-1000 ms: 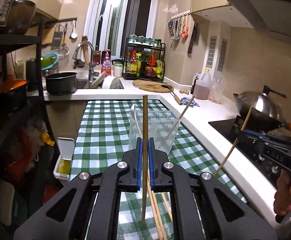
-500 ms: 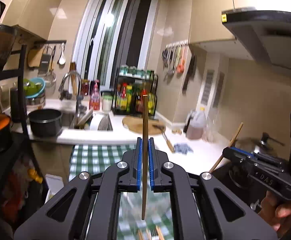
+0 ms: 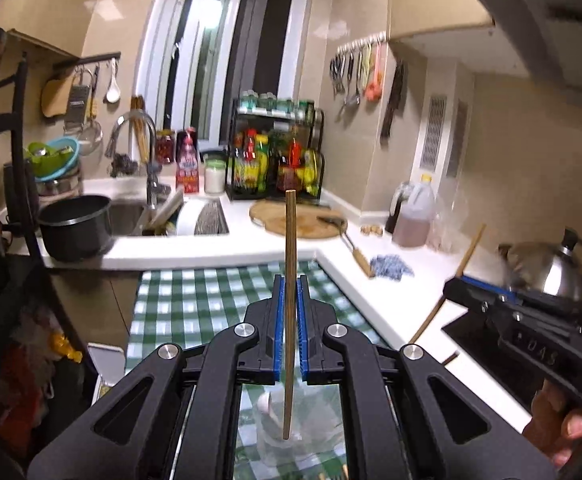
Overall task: Organize utensils
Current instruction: 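Open the left tool to drop its chopstick into the container while the right tool drops its own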
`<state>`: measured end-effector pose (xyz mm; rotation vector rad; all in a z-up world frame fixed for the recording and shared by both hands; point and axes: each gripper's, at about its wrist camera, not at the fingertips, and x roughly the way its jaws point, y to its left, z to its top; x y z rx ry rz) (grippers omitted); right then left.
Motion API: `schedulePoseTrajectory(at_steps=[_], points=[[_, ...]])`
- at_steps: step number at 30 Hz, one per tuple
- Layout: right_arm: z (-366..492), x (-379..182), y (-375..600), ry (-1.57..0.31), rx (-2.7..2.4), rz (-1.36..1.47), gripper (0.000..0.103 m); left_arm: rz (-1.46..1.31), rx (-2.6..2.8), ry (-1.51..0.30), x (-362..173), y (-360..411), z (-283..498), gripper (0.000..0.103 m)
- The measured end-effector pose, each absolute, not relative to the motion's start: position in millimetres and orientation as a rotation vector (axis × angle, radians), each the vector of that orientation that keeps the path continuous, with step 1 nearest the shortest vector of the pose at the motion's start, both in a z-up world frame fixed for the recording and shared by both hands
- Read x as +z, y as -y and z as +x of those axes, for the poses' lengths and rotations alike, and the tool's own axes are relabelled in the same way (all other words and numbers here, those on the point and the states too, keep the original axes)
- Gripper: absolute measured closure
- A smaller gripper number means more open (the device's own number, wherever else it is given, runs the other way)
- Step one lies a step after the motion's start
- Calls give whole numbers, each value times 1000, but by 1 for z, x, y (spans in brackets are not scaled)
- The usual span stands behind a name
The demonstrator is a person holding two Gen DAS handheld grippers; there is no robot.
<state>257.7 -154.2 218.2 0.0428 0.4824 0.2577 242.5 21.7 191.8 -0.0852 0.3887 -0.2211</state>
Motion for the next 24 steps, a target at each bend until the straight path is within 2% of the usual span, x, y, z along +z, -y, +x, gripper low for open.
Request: schedulePoseTrajectory(at_steps=[10,11,12,13,15,24], points=[[267,179,141,-582,265,5,97,-50,-210,-491,152,-18,248,97],[267,179,141,-581,256,0,96,-59,-205,-494,152,-20,249,92],[267,180,141,-580,240,-6,91,-70,-201,-496,152,-22,248,80],[266,182,143,-580,226,-4,81,-81,-197,-488,154,-25,245,76],[264,187,145,-579,210,-4,75,-88,-181,-460,163,-29,236,75],[206,229,157,-451,166,-37,74,-145,-155,-359,190,-32,170,75]])
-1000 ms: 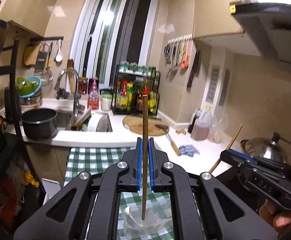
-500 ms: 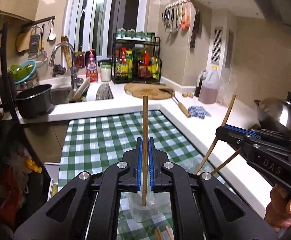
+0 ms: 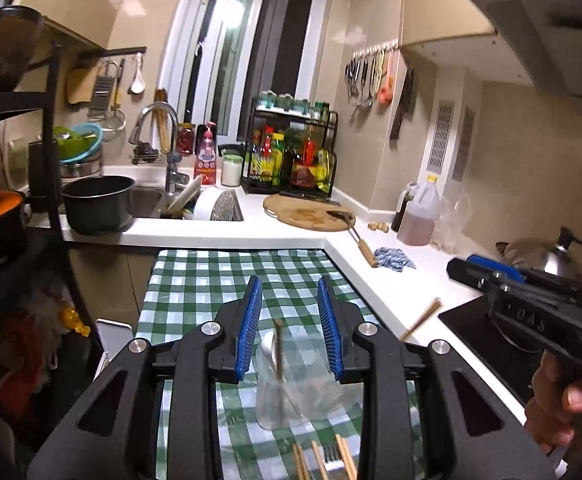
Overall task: Organize utensils
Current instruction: 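Open the left tool to drop its chopstick into the container while the right tool drops its own, then move both tools back down over the remaining chopsticks and fork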
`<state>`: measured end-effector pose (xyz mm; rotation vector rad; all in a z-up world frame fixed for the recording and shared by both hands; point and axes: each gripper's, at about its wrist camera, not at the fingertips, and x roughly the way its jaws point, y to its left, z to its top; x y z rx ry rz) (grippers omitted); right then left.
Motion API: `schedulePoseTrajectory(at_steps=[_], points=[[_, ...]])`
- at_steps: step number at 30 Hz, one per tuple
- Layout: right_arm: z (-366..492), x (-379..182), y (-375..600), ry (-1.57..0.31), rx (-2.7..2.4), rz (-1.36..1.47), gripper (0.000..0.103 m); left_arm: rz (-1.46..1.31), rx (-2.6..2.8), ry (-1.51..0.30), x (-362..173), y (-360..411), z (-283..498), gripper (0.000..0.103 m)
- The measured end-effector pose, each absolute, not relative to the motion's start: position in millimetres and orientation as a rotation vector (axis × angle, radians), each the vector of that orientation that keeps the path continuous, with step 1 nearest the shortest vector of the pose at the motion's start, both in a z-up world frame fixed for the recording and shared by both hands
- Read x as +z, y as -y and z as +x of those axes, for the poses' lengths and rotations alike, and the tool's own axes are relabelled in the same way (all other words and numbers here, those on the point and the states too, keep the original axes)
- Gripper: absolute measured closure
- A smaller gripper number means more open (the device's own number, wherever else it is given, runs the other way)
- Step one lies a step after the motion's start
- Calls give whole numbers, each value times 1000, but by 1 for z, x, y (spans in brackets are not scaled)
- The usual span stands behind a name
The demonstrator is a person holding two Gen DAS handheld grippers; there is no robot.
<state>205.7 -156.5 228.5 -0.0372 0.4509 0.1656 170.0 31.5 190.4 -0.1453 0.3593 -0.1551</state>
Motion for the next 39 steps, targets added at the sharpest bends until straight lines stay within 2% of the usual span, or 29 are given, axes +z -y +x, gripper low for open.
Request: schedulePoseTrajectory(at_steps=[8,16,30,32,35,39], points=[[118,233,178,-321,162,-18,74,-138,-120,-349,166,-30,92,75],[49,166,189,-366,153,18,72,-94,-102,-412,110,-24,39,75],[21,62,185,-499,146,-39,72,-99,-83,-500,43,-22,8,75],[19,47,183,-525,155,-38,74,-93,-71,-493,40,-22,8,75],[22,28,183,-569,175,-22,85,-117,-61,-516,31,-26,11,75],[25,6,181,-623,187,6,86,-170,-62,-571,16,-29,17,75]])
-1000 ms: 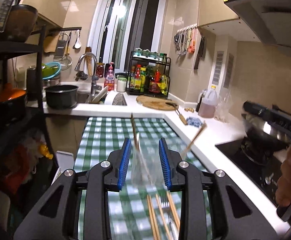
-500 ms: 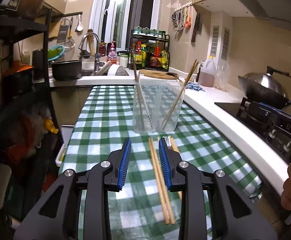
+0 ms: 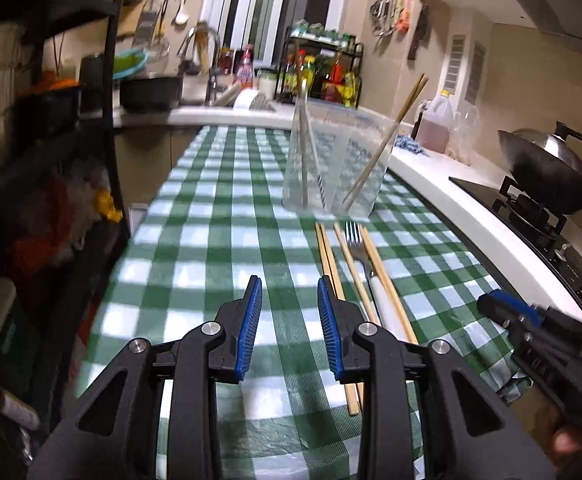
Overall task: Organize utensils
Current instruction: 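Move both tools back down over the remaining chopsticks and fork, then close the left tool on a wooden chopstick while the right tool grasps another chopstick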
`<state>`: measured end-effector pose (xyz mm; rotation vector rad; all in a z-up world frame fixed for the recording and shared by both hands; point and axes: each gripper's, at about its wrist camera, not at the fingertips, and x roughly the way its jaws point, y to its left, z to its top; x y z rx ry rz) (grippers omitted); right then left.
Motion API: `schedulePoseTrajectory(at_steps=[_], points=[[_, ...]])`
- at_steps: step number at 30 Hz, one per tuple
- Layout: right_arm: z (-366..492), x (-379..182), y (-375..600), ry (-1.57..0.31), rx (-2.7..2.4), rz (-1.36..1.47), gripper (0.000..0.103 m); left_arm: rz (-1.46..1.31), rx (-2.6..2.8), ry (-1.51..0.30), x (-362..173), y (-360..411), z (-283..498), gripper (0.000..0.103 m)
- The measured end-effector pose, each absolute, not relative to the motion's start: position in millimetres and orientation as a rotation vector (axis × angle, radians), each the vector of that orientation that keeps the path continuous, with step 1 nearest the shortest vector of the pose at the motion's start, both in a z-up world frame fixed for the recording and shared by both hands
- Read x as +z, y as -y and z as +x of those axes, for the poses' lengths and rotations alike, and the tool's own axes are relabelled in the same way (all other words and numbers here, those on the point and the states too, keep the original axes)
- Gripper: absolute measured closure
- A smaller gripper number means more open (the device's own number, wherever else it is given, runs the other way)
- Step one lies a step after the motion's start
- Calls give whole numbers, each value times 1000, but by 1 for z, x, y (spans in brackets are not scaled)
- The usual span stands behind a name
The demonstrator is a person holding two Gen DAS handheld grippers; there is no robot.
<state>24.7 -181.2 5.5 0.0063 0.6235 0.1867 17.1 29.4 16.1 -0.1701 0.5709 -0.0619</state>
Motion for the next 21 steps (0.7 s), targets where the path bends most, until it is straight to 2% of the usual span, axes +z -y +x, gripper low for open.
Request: schedulePoseTrajectory(at_steps=[8,21], points=[[32,-21,167,-723,270,53,85,-213,-79,-642,-4,-22,22,75],[30,-32,145,-774,238,-62,85,-206,-95,-670,-9,-21,24,75]])
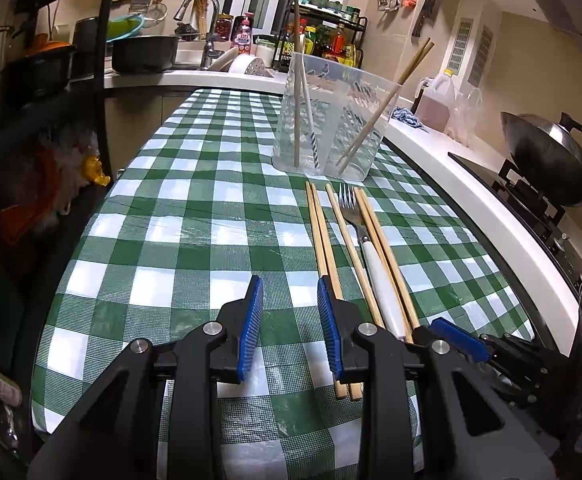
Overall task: Organize utensils
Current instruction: 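Close the left tool on a wooden chopstick while the right tool grasps another chopstick, then lift both chopsticks and carry them over the clear container with both tools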
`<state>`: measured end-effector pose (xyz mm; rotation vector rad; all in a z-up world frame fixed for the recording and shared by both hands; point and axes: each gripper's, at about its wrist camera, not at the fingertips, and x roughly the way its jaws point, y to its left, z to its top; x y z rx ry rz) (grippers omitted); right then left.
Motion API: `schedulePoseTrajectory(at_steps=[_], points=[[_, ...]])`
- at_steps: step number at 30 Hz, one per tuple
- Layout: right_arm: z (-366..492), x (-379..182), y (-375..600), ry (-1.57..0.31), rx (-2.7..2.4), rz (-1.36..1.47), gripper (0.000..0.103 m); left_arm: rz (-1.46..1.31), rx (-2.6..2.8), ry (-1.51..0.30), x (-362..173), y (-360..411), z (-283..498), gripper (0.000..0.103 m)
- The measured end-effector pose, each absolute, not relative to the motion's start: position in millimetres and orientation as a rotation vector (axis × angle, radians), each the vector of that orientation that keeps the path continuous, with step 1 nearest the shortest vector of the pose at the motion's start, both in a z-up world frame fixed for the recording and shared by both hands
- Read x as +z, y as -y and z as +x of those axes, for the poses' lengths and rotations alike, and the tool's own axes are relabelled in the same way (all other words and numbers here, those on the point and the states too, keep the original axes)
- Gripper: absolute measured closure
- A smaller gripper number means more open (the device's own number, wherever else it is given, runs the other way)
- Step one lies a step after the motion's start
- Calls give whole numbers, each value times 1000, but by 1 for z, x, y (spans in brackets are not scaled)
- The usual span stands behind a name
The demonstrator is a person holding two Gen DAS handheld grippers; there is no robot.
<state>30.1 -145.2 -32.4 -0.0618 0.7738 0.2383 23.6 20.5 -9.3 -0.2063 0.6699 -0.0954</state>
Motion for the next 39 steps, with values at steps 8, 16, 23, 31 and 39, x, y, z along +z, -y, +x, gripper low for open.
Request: schedulePoseTrajectory(at_steps=[8,16,23,31,39], points=[[32,-31,166,-778,162,-44,97,-177,-148,-734,-25,-5,29,75],[32,-31,186,-766,130,-42,97,-78,-145,-770,-35,14,31,84],[34,-32,187,-760,135,-46,97,7,-117,-747,-35,22,27,92],[34,-32,188,-753,131,-57,97,-42,-91,-756,-34,5,30,96],[34,-32,188,-743,135,-48,97,-34,-88,-744,-36,9,31,96]])
